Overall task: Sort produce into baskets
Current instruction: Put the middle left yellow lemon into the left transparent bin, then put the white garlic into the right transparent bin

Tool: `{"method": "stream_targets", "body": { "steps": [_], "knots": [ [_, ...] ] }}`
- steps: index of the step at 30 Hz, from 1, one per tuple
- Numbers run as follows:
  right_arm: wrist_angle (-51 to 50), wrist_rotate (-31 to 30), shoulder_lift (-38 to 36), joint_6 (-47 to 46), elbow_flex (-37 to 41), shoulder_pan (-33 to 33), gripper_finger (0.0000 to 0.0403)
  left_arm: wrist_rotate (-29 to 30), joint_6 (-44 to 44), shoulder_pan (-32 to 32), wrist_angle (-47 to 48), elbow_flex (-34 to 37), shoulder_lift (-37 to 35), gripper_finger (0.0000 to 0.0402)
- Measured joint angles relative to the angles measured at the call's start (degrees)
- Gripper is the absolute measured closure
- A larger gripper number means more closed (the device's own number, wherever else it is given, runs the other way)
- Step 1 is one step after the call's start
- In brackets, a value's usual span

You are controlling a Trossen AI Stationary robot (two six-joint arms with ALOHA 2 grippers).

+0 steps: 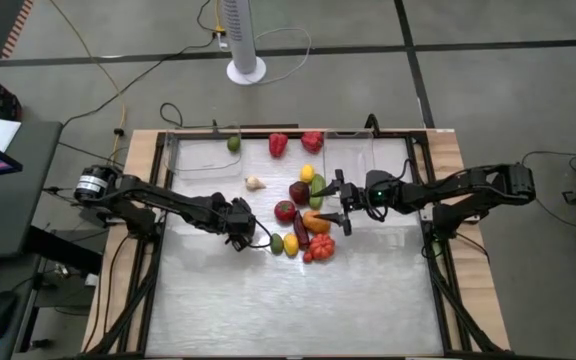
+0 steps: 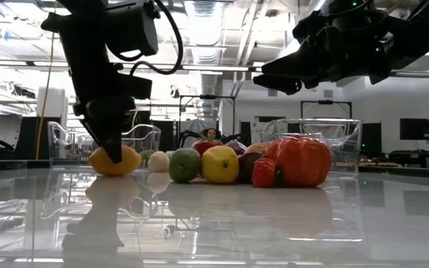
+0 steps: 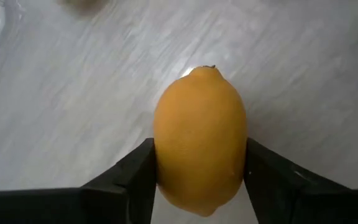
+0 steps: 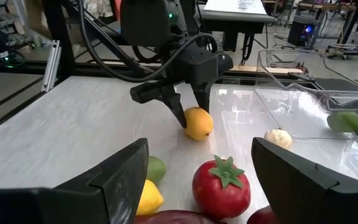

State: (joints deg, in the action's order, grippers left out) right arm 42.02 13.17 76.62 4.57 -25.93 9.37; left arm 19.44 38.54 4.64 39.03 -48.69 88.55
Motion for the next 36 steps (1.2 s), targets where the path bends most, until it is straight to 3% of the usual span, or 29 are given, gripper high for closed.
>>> {"method": "stream_targets", "body": {
  "steps": [5, 14, 17, 22, 27, 32, 36],
  "knots": [
    [0.0, 0.0, 0.0, 0.0, 0.0, 0.0, 0.0092, 3.4, -1.2, -0.6, 1.7, -0.1, -3.8, 0.0218],
    [0.3, 0.0, 0.0, 0.0, 0.0, 0.0, 0.0092, 24.9, -2.6, -5.6, 6.0, -1.5, -19.6, 0.0207],
    [0.3, 0.0, 0.0, -0.1, 0.0, 0.0, 0.0092, 27.8, -5.7, -11.0, 6.0, -1.5, -22.6, 0.0206],
    [0.4, 0.0, 0.0, -0.5, 0.0, 0.0, 0.0092, 22.8, -14.0, -23.1, 2.5, -1.5, -23.4, 0.0187],
    [0.2, 0.0, 0.0, -0.4, 0.0, 0.0, 0.0092, 14.7, -21.0, -31.8, -2.2, -1.5, -23.3, 0.0121],
    [0.2, 0.0, 0.0, -0.2, 0.0, 0.0, 0.0092, 13.0, -25.3, -34.9, -2.7, -2.5, -23.4, 0.0083],
    [0.3, 0.0, 0.0, 0.0, 0.0, 0.3, 0.0092, 3.5, -29.2, -31.6, -5.9, -3.3, -22.1, 0.0086]
  ]
}}
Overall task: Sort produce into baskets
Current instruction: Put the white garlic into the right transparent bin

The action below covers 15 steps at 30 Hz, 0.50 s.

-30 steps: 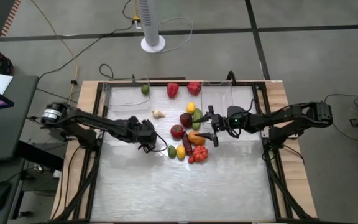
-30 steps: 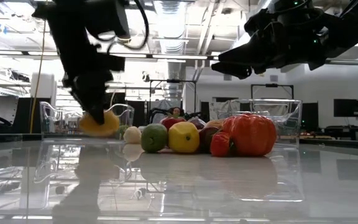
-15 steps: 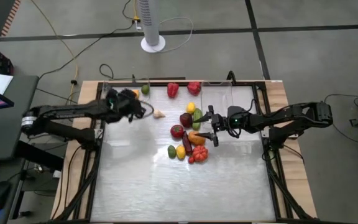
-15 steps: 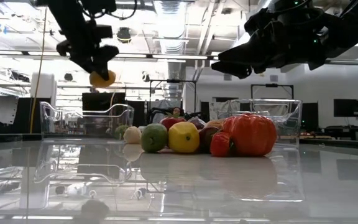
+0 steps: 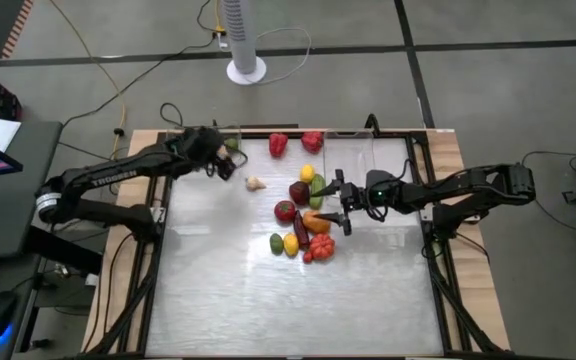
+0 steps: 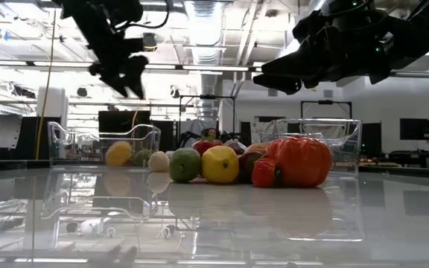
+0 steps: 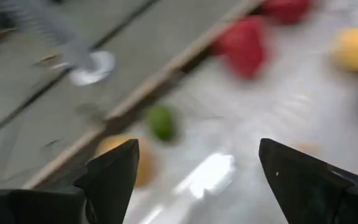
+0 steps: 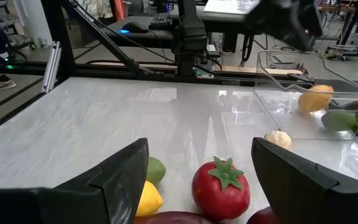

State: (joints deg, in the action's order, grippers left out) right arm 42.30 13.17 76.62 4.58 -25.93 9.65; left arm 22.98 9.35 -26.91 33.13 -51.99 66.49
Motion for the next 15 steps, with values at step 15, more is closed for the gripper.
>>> {"method": "stream_targets", "body": {
  "steps": [15],
  "knots": [
    [-0.1, 0.0, 0.0, -0.9, 0.0, -0.3, 0.0092, -4.3, -15.0, 12.3, 14.6, -23.5, 28.3, 0.0131]
  ]
}}
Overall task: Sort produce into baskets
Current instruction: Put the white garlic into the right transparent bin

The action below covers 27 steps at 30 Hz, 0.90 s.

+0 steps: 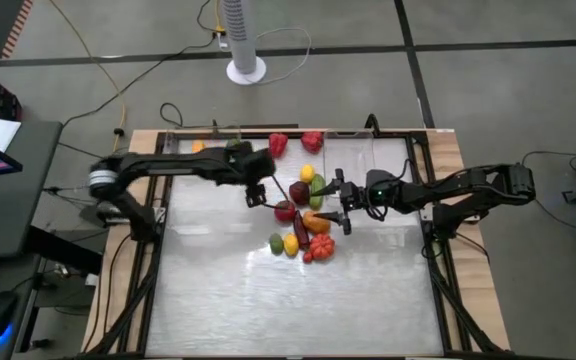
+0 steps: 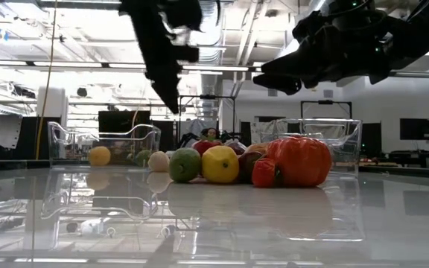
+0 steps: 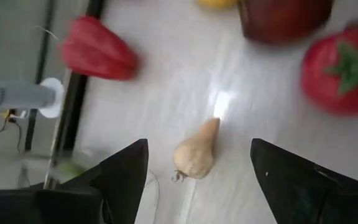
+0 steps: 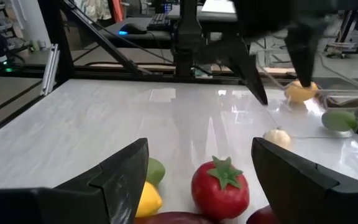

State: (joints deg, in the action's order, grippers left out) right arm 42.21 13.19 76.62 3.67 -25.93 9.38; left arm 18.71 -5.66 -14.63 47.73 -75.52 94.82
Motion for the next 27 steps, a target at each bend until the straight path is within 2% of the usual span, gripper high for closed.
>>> {"method": "stream_targets", "body": {
  "steps": [3, 8, 17, 27],
  "knots": [
    [-1.4, 0.0, 0.0, 0.7, 0.0, -0.3, 0.0092, -2.0, -5.5, -0.5, 3.6, -3.7, 5.1, 0.0132],
    [-5.1, -1.4, -1.5, 1.8, 0.0, 0.6, 0.0092, -1.9, -13.6, -0.6, 6.2, -4.7, 10.6, 0.0132],
    [-9.4, -1.8, -7.4, 2.4, 0.0, 1.8, 0.0092, -1.4, -18.9, -1.2, 6.8, -4.7, 16.3, 0.0132],
    [-9.0, -1.7, -6.1, 2.9, 0.0, 0.7, 0.0092, 7.4, -19.5, -3.1, 7.0, -4.7, 21.3, 0.0132]
  ]
}}
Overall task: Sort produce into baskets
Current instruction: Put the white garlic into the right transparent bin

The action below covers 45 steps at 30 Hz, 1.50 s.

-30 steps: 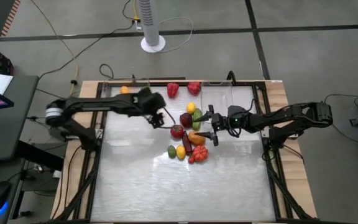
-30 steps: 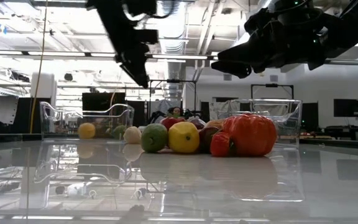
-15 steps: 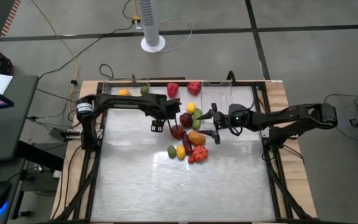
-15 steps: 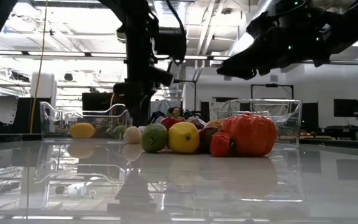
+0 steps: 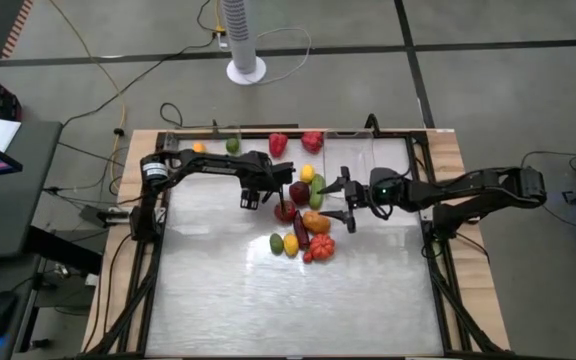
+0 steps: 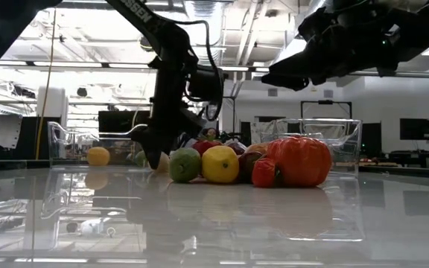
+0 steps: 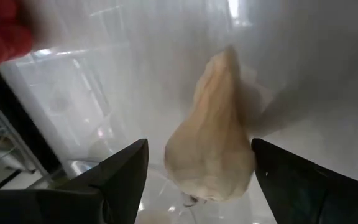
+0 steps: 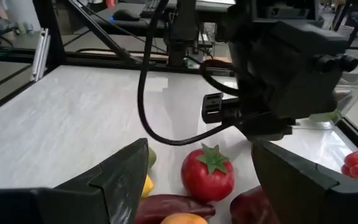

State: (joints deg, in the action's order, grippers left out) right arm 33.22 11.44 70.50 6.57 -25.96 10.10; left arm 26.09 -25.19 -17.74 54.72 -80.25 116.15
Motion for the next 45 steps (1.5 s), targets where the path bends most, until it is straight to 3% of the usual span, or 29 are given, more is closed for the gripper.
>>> {"method": "stream_targets", "body": {
  "steps": [5, 9, 15, 26, 34, 40, 45],
  "knots": [
    [0.3, 0.0, 0.0, 0.2, 0.0, 0.0, 0.0092, 0.2, 0.1, 0.1, -0.4, 0.0, 0.2, 0.0151],
    [0.2, 0.0, 0.0, 0.1, 0.0, 0.1, 0.0092, -0.6, 2.5, 0.2, 0.0, 0.0, 0.0, 0.0205],
    [0.2, 0.0, 0.0, -0.1, 0.0, 0.1, 0.0092, -7.7, 7.3, 1.9, 5.7, -2.9, -3.7, 0.0275],
    [0.5, -0.8, 0.0, -0.5, 0.0, 0.1, 0.0092, -7.9, 17.8, 3.3, 4.8, -4.4, -24.2, 0.0254],
    [-1.4, -2.6, -2.8, -1.2, 0.0, 0.5, 0.0092, -11.8, 18.7, 4.4, -15.9, -0.1, -26.7, 0.0252],
    [-14.5, -7.5, -16.9, -1.2, 0.0, 0.3, 0.0092, -16.7, 16.1, 4.0, -36.0, 1.8, -20.3, 0.0251],
    [-22.4, -10.1, -26.6, -1.6, 0.0, -1.4, 0.0092, -24.3, 16.0, 2.3, -51.1, 1.8, -14.3, 0.0251]
  ]
}}
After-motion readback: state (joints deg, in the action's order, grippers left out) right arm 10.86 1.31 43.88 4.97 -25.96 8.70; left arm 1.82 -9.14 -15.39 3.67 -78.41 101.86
